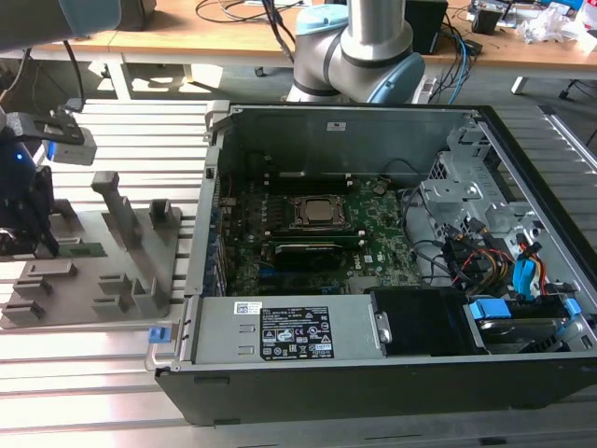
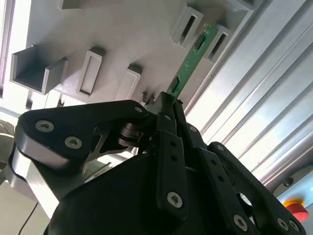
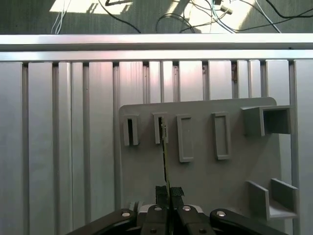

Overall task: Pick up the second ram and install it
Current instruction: 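Pick up the second ram and move it above second insertion slot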

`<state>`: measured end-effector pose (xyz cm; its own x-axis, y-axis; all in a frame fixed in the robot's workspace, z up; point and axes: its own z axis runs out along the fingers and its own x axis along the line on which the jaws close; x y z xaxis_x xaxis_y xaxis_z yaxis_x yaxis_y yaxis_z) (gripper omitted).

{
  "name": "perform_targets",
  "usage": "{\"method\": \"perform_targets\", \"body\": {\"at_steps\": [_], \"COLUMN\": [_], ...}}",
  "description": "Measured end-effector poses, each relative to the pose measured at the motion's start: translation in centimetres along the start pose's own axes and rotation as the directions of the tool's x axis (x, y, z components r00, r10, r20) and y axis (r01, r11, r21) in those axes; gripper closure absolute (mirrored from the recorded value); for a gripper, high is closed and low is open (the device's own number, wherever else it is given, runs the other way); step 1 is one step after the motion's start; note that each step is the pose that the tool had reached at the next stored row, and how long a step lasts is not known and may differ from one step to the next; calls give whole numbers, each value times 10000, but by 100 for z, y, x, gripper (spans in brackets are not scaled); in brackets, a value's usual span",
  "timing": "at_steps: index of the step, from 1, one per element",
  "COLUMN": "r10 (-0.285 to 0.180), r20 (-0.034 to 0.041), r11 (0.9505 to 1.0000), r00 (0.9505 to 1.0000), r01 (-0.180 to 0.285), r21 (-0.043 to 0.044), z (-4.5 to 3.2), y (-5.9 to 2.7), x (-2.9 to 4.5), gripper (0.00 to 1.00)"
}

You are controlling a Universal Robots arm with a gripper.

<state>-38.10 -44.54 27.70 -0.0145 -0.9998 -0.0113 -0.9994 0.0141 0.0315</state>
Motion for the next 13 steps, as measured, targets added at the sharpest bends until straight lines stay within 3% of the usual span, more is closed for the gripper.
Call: {"method": "perform_targets", "body": {"at_steps": [4,13], "r10": [0,0], "r20": [-1,0], "r11": [10000,10000], "r00": [10000,10000], "r01": [0,0], "r21": [-1,0], "z": [-118,-270], "y": [4,8], "x": [-1,-3], "gripper": [86,86]}}
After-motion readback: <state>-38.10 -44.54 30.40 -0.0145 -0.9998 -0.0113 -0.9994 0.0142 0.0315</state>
